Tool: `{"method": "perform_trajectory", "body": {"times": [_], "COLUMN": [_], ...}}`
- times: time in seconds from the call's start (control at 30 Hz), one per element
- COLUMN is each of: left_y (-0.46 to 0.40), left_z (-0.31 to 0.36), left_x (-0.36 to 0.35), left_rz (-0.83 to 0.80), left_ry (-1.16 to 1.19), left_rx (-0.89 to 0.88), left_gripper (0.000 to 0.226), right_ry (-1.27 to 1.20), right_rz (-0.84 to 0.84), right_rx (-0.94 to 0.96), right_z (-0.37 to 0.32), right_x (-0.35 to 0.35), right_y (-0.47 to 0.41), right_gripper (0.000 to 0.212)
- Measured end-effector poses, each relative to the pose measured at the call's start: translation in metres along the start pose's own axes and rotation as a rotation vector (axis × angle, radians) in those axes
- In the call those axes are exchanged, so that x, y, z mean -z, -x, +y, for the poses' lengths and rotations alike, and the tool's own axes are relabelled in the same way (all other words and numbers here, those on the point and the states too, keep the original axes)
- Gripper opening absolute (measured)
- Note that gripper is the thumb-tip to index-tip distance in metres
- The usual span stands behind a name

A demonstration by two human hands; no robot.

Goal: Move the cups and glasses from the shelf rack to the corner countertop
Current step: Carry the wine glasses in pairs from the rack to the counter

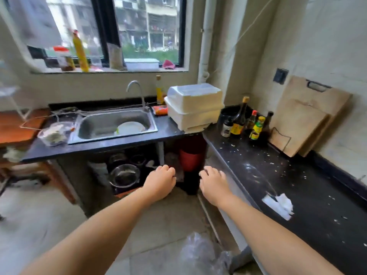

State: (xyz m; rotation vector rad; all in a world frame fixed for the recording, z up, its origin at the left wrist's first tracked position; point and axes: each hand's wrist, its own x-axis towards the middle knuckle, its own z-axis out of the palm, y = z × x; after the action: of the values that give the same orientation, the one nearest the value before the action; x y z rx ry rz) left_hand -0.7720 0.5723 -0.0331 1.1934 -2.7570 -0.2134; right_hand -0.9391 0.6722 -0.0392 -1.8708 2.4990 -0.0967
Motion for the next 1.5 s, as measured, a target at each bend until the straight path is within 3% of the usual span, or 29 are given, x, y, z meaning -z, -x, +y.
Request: {"method": "perform_trajectory", "body": {"times": [0.43, 0.67, 0.87, 1.13, 1.5], "left_y": [0.11, 0.114, 0.127, 0.105, 0.038], "left_z": [-0.281, -0.423, -0.533, -0.675, -0.903], "left_x": [0.051, 0.082, 0.114, 0.155, 0.276], "left_rz": [0.116, 0.089, 0.156, 0.227, 0.336], "left_ry": [0.073, 0.093, 0.113, 0.097, -0.003], "left_rx": [0.58, 0.766, 0.907, 0.93, 0.712], "left_gripper": [0.029, 0.026, 0.027, 0.029, 0.032], "right_ry": [-0.003, -0.083, -0.042, -0.063, -0.175], "right_rz": [-0.042, -0.056, -0.071, 0.004, 0.218], "right_rx": [0.566, 0.729, 0.843, 0.9, 0.726], "right_z": [-0.308, -0.461, -0.572, -0.711, -0.893], "right_x": [-0.029, -0.039, -0.039, -0.028, 0.041], "right_y": [-0.132, -0.224, -0.288, -0.374, -0.511], "right_gripper": [0.039, 0.035, 0.034, 0.035, 0.035]}}
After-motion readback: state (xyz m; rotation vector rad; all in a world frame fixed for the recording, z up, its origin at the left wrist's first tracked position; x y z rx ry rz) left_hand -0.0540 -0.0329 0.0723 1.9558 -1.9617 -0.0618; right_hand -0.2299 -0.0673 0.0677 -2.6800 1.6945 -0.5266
